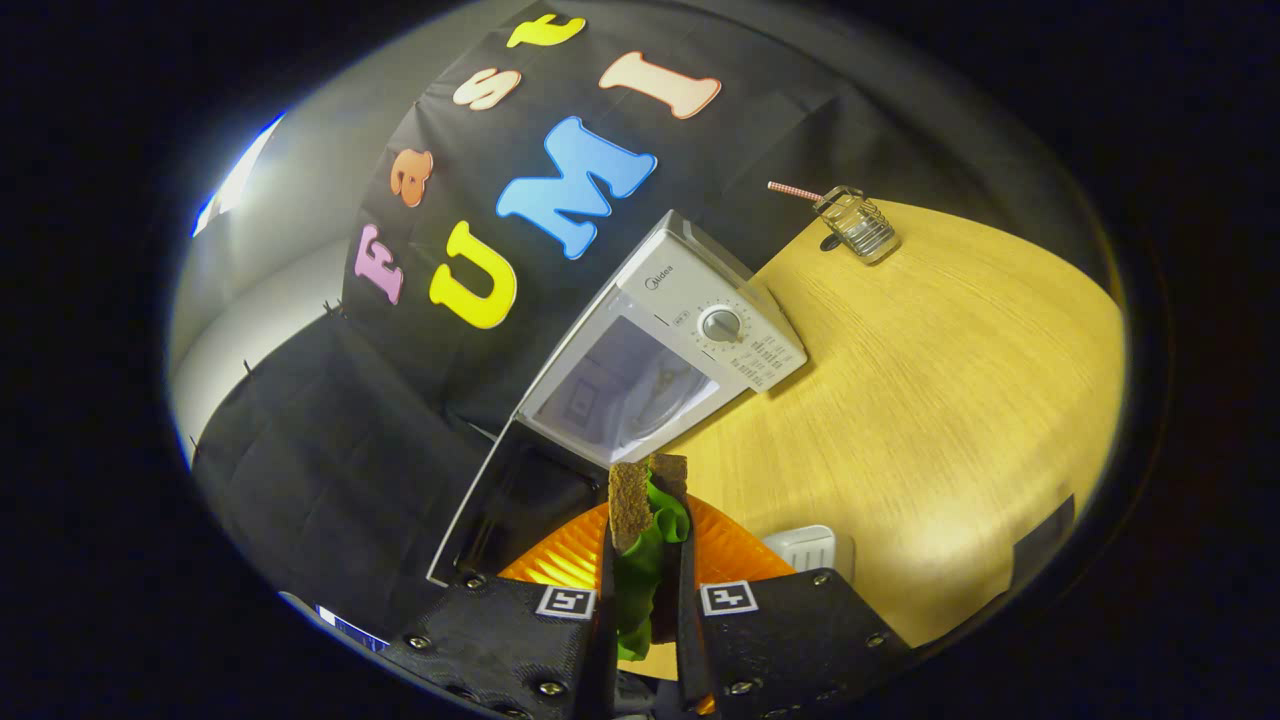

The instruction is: Open the microwave, put the food inside, and close the microwave door.

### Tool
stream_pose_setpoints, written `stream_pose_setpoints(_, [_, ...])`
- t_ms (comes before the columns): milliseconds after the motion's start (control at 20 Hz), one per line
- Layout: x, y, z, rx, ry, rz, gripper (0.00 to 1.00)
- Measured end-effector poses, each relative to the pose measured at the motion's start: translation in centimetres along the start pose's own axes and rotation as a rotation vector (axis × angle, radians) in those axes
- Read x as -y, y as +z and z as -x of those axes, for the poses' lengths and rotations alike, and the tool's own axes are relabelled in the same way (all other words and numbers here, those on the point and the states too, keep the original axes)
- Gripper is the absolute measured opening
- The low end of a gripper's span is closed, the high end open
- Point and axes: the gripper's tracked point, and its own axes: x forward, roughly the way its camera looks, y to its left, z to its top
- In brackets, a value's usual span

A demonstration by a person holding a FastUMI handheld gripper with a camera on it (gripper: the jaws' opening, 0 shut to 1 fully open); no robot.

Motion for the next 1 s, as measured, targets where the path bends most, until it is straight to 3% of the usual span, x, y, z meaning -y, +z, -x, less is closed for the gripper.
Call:
stream_pose_setpoints(200, [-2.1, -1.2, -4.8, 0.039, 0.061, -0.114, 0.24])
stream_pose_setpoints(500, [-4.5, -3.6, -13.1, -0.01, 0.091, -0.166, 0.24])
stream_pose_setpoints(1000, [-2.7, -1.3, -24.7, 0.085, 0.008, -0.231, 0.24])
